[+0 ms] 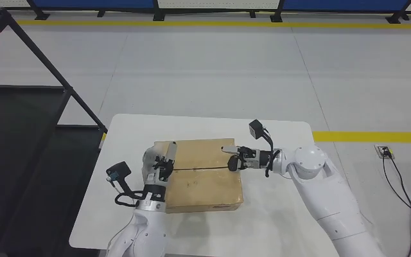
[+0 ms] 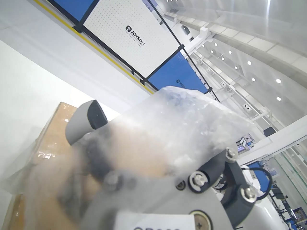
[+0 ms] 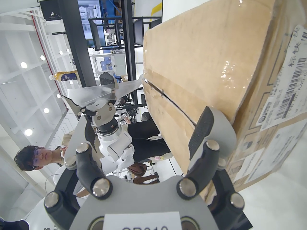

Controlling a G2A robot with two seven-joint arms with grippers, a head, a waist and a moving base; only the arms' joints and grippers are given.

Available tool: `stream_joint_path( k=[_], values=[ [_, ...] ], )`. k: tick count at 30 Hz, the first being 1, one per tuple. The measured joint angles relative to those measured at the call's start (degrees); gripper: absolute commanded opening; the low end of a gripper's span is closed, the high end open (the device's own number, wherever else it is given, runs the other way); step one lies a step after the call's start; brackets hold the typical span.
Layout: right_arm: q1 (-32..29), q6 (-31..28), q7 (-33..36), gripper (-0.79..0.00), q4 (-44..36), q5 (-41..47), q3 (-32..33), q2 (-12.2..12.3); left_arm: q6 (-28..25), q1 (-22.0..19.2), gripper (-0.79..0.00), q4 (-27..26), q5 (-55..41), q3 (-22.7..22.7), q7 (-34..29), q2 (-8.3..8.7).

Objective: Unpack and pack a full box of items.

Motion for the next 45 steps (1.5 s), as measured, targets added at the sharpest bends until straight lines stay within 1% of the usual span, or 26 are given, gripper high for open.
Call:
stream_joint_path(
  k=[5, 16, 28, 34, 39, 45],
  values=[
    [-1.9, 0.1, -0.8, 0.000, -2.6, 0.2, 1.7, 0.7, 0.7, -0.6, 0.000, 0.8, 3.8, 0.7, -3.1, -0.26],
    [-4.1, 0.4, -1.0, 0.000, -5.1, 0.3, 3.0, 1.5, 1.5, -2.3, 0.000, 3.1, 7.6, 1.9, -7.1, -1.17],
    [-5.5, -0.1, -0.9, 0.000, -6.3, 1.1, 3.8, 2.2, 2.4, -5.3, 0.000, 7.0, 7.9, 2.5, -10.4, -2.38],
    [-5.7, -0.3, -1.1, 0.000, -6.7, 1.3, 3.8, 2.5, 1.3, -5.0, 0.000, 6.6, 10.0, 2.6, -11.1, -2.66],
    [-5.8, -0.4, -1.2, 0.000, -6.8, 1.6, 3.7, 2.6, 0.9, -4.7, 0.000, 6.8, 13.8, 3.0, -11.8, -2.81],
    [-5.8, -0.6, -1.3, 0.000, -6.8, 1.9, 3.5, 2.8, -1.3, -4.1, 0.000, 6.9, 19.0, 3.3, -13.1, -2.76]
  ],
)
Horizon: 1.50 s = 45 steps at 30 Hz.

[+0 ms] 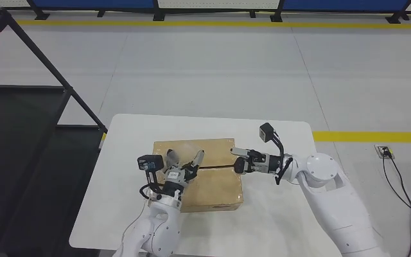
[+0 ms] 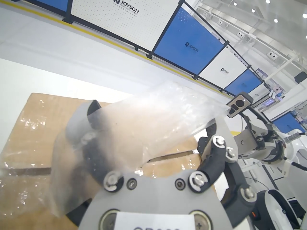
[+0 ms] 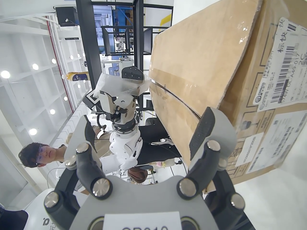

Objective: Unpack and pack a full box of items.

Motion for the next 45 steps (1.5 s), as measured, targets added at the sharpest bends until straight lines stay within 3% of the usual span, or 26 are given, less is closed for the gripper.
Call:
stream_joint_path(
  k=[24, 37, 45],
  values=[
    [-1.4, -0.1, -1.2, 0.000, -1.9, 0.7, -0.4, 0.7, -0.4, -2.8, 0.000, 2.0, 22.9, 3.7, -14.8, -0.53],
    [-1.6, -1.2, -2.1, 0.000, -2.3, 1.5, -0.8, 0.9, -2.7, -1.0, 0.000, -1.1, 25.8, 1.9, -17.6, -0.68],
    [-1.7, -1.9, -2.3, 0.000, -2.2, 1.8, -0.4, 1.2, -1.4, -0.5, 0.000, -1.6, 26.8, 1.0, -18.3, -1.01]
  ],
)
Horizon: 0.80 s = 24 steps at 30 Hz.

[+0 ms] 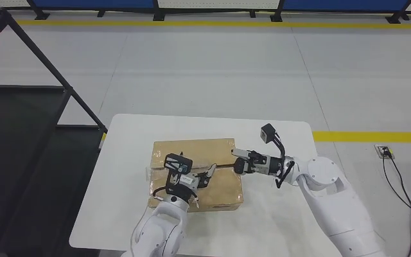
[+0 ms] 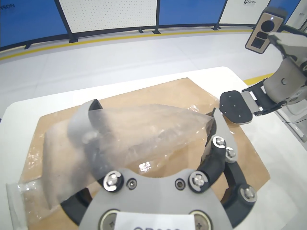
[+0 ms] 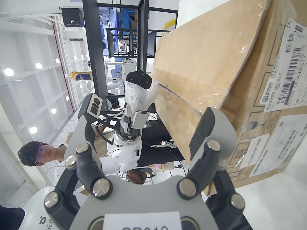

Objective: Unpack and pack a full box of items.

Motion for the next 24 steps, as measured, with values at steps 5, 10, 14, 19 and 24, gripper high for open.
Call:
stream_joint_path(
  k=[5, 10, 14, 19, 24],
  values=[
    [0.1, -0.4, 0.8, 0.000, 0.6, 0.2, 0.7, 0.3, -0.4, 1.8, 0.000, -1.6, -0.7, -2.4, -1.2, 0.15],
    [1.0, -0.6, 1.7, 0.000, 1.7, 0.7, 0.9, 0.5, -2.8, 4.6, 0.000, -4.4, -2.8, -5.4, -2.8, 0.54],
    [1.7, -0.6, 2.0, 0.000, 2.4, 0.7, 0.5, 0.5, -4.5, 6.3, 0.000, -6.0, -6.2, -8.5, -5.0, 0.81],
    [2.1, -0.6, 2.0, 0.000, 2.8, 0.8, 0.2, 0.5, -5.3, 6.0, 0.000, -5.3, -10.1, -11.5, -6.7, 0.89],
    [2.1, -0.5, 1.9, 0.000, 2.5, 0.8, 0.1, 0.6, -6.5, 4.2, 0.000, -3.7, -14.8, -12.9, -9.8, 0.80]
  ],
)
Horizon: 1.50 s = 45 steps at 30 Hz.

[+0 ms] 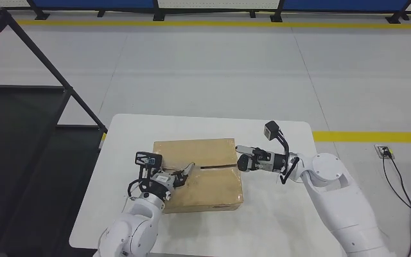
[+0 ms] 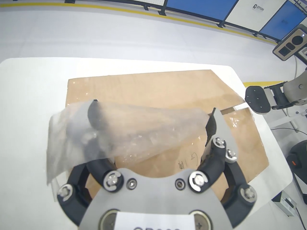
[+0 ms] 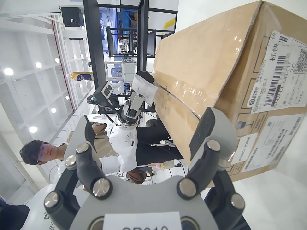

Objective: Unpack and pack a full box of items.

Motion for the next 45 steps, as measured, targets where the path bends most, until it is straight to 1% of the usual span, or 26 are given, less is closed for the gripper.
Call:
stream_joint_path(
  k=[7, 16, 21, 25, 29, 39, 45],
  values=[
    [-0.6, 0.4, -0.5, 0.000, -0.8, -0.1, 0.0, 0.2, -1.5, 0.3, 0.000, 0.0, -1.1, -0.7, -1.9, 0.12],
    [-0.8, 0.5, -1.2, 0.000, -1.6, 0.3, -0.4, 0.3, -2.2, 1.2, 0.000, -0.3, -2.5, -1.7, -1.4, 0.19],
    [-0.8, 0.6, -1.8, 0.000, -1.9, 0.1, -1.4, 0.2, -2.9, 1.3, 0.000, -1.1, -0.2, 0.0, -0.6, 0.13],
    [-0.9, 0.6, -2.6, 0.000, -2.0, -0.1, -1.8, 0.2, -2.4, 1.6, 0.000, -2.6, 2.8, 1.6, 0.4, 0.04],
    [-1.3, 0.5, -3.1, 0.000, -2.3, 0.1, -1.8, 0.2, -2.0, 1.2, 0.000, -3.6, 5.0, 2.7, 0.1, -0.04],
    [-2.5, -0.1, -2.4, 0.000, -2.1, 0.2, -0.3, 0.8, -0.1, 0.1, 0.000, -4.3, 9.6, 5.0, -0.5, -0.39],
    [-2.7, -0.4, -1.5, 0.000, -1.8, 0.7, 1.0, 1.2, 0.0, -0.8, 0.000, -4.8, 13.6, 7.9, -0.4, -0.71]
  ],
)
